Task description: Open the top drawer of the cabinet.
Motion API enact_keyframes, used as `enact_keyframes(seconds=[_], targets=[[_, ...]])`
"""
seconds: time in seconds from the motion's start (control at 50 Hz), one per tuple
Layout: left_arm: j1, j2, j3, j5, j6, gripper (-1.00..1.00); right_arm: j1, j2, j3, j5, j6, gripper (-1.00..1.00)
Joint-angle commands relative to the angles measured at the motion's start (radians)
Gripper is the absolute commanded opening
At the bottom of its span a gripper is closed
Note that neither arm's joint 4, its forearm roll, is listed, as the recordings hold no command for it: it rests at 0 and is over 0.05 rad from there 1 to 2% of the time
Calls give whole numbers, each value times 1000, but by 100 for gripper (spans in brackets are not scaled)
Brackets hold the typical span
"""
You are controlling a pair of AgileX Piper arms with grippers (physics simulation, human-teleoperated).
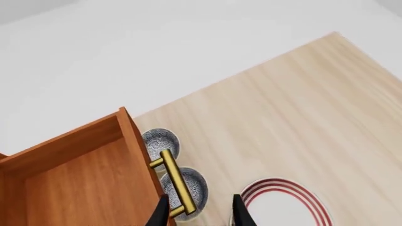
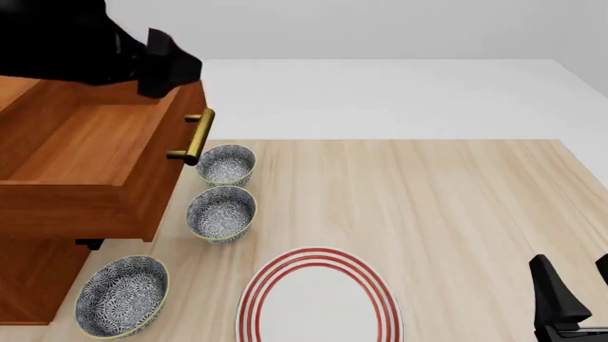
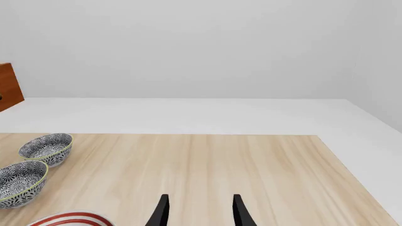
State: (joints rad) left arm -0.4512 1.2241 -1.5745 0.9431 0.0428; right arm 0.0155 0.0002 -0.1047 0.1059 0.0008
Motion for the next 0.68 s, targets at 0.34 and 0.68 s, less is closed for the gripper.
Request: enact_keyframes(seconds=[0.34, 0.68], targets=[[-102, -124, 114, -27, 17, 100, 0, 0, 0, 0, 0, 100], [-142, -181, 165, -31, 47, 100, 0, 0, 0, 0, 0, 100]])
